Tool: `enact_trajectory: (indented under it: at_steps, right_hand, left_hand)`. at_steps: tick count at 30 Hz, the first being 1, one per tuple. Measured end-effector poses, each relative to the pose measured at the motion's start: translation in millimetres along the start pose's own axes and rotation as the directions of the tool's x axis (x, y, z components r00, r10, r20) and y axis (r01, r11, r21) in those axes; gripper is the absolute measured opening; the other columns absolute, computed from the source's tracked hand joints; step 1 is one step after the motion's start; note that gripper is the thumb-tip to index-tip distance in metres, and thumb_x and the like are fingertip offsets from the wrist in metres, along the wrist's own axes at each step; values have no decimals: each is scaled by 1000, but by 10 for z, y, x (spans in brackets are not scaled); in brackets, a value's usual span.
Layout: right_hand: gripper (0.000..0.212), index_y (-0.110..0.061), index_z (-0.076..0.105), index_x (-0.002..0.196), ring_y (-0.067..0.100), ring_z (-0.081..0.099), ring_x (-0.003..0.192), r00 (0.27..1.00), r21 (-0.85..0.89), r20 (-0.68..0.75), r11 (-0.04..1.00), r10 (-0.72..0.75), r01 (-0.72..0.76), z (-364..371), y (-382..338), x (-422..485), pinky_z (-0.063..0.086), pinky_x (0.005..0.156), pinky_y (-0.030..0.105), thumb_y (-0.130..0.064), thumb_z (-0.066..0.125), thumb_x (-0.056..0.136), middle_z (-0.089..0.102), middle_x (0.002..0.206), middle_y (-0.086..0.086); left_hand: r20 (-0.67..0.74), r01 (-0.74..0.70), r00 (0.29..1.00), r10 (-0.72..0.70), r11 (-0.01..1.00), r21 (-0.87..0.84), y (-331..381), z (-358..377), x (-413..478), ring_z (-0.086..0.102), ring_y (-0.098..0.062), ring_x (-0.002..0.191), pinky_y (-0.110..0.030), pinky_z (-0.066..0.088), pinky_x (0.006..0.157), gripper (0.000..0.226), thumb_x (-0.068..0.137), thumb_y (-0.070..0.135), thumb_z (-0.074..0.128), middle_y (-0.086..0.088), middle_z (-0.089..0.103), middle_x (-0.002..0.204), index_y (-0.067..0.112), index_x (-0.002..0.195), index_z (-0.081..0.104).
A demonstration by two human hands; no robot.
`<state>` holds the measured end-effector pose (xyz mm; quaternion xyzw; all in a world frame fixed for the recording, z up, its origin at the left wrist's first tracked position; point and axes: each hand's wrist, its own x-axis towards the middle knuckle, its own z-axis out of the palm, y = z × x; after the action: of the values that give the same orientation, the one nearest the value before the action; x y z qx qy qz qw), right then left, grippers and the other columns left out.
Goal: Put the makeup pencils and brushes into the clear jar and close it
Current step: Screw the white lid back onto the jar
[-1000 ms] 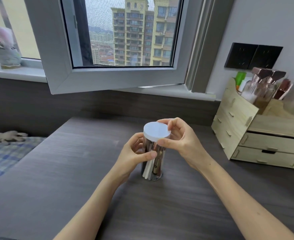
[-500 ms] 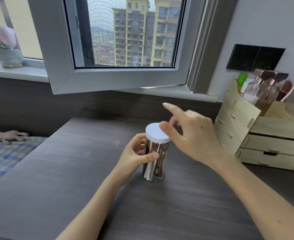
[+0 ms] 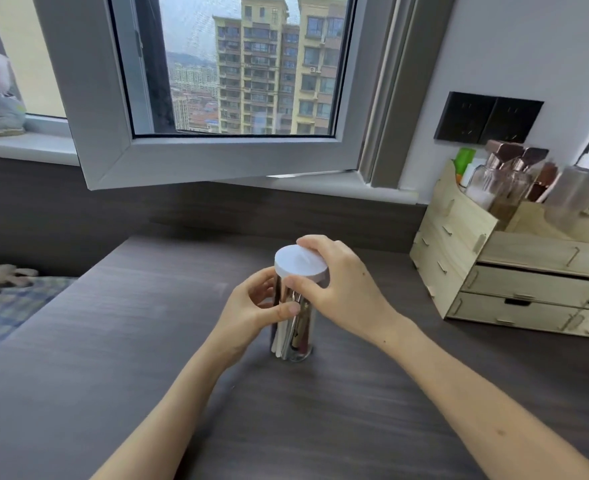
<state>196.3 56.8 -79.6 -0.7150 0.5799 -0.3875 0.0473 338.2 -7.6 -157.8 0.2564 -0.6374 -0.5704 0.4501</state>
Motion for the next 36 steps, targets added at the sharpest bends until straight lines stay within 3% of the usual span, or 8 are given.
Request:
enact_trajectory:
  at_steps: [5, 10, 13, 15, 20, 23, 30, 36]
  right_hand:
    - [74, -30, 29, 142, -2, 54, 109, 978, 316, 74, 925, 196, -209, -187, 128, -167, 49, 90, 14, -49, 60, 77, 49, 132, -9]
    - [45, -43, 45, 122, -14, 56, 107, 975, 455, 90, 862, 205, -223, -610, 264, -325, 47, 87, 7, -41, 56, 79, 59, 117, -23]
    - [59, -52, 41, 120, -4, 59, 109, 975, 362, 44, 906, 217, -218, -903, 350, -388, 52, 91, 18, -30, 72, 75, 60, 117, -20]
    - [67, -45, 44, 126, 2, 59, 110, 967, 320, -82, 925, 241, -204, -1094, 419, -409, 53, 92, 27, -25, 77, 72, 61, 118, -14]
    - [68, -36, 45, 123, 8, 56, 112, 881, 258, -382, 947, 280, -189, -1659, 645, -358, 50, 96, 34, -19, 81, 68, 57, 112, -21]
    - [72, -30, 42, 126, 12, 51, 117, 808, 128, -526, 964, 264, -232, -1972, 888, -268, 47, 100, 40, -21, 82, 67, 53, 119, -13]
    - [77, -21, 29, 132, 9, 42, 117, 735, 74, -640, 970, 223, -229, -2287, 1395, -154, 38, 95, 22, -16, 78, 72, 39, 125, -9]
    - [75, -18, 33, 129, 15, 51, 113, 700, 115, -651, 949, 295, -293, -2235, 1672, -140, 46, 100, 38, -22, 80, 70, 49, 118, -6]
  left_hand:
    - [-27, -19, 999, 18, 998, -57, 102, 178, 55, 64, -28, 102, -35, 54, 85, 54, 52, 29, 85, -8, 71, 101, 24, 102, 64]
    - [65, -55, 996, 67, 985, -163, 511, 583, 282, 66, -20, 88, -31, 55, 76, 52, 54, 28, 81, -5, 70, 93, 13, 100, 60]
    - [106, -64, 990, 89, 974, -216, 748, 898, 474, 66, -33, 92, -48, 54, 87, 56, 56, 26, 81, -15, 69, 99, 8, 104, 59]
    - [157, -58, 983, 94, 974, -220, 891, 1142, 612, 67, -37, 99, -51, 52, 93, 55, 57, 26, 81, -16, 70, 103, 11, 106, 62]
    - [176, -182, 965, 194, 980, -83, 1211, 1750, 951, 62, -22, 110, -42, 50, 98, 57, 67, 30, 81, -8, 66, 117, 28, 120, 63]
    - [162, -322, 932, 323, 946, -30, 1380, 2082, 1127, 62, -21, 102, -39, 53, 93, 58, 75, 15, 80, -7, 62, 110, 26, 126, 56]
    - [315, -456, 846, 430, 890, 9, 1403, 2554, 1481, 59, -19, 113, -22, 53, 88, 63, 87, -16, 46, -8, 59, 125, 22, 137, 46]
    - [388, -580, 806, 447, 726, 368, 1282, 2684, 1701, 47, -24, 127, -35, 44, 98, 76, 80, -17, 40, -2, 52, 141, 30, 139, 45]
